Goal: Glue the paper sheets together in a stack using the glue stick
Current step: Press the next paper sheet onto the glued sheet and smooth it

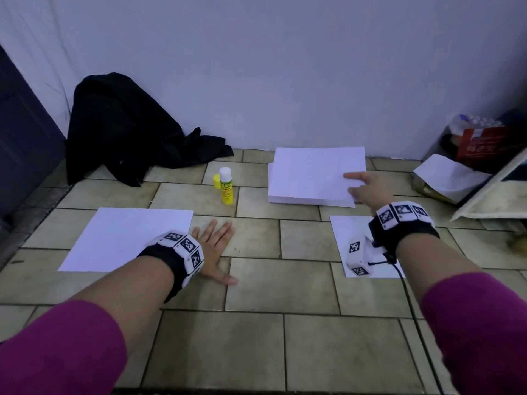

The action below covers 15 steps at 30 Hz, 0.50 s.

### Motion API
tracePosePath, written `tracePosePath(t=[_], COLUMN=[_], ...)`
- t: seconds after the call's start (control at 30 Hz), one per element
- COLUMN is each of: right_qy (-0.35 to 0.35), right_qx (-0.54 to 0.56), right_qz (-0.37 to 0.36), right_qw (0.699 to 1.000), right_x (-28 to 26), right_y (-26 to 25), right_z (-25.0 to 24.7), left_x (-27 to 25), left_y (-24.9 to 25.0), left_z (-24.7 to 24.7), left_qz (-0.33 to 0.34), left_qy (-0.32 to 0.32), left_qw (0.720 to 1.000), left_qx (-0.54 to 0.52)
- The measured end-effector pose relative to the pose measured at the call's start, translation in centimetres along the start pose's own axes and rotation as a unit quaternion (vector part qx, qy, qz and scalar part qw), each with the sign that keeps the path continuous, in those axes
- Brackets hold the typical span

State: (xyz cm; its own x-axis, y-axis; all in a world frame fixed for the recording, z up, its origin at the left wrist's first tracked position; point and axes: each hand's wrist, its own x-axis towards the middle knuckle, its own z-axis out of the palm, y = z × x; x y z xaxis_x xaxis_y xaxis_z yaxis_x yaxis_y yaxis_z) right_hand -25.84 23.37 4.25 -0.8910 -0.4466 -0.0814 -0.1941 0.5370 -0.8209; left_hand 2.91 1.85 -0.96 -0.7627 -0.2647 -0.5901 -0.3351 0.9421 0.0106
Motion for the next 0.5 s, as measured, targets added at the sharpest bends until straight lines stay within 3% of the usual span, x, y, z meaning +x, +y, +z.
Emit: tracePosePath(t=[0.5], right_qy=[-0.05], right_qx=[-0.169], right_qz=[0.046], right_qw=[0.983], right_x=[5.4], right_y=[1.0], right_z=[2.2], left_x=[0.2], left_y=[-0.3], left_z=[-0.2], left_qz=[0.008], left_qy=[-0.027], left_qw=[1.0], left_qx=[-0.008])
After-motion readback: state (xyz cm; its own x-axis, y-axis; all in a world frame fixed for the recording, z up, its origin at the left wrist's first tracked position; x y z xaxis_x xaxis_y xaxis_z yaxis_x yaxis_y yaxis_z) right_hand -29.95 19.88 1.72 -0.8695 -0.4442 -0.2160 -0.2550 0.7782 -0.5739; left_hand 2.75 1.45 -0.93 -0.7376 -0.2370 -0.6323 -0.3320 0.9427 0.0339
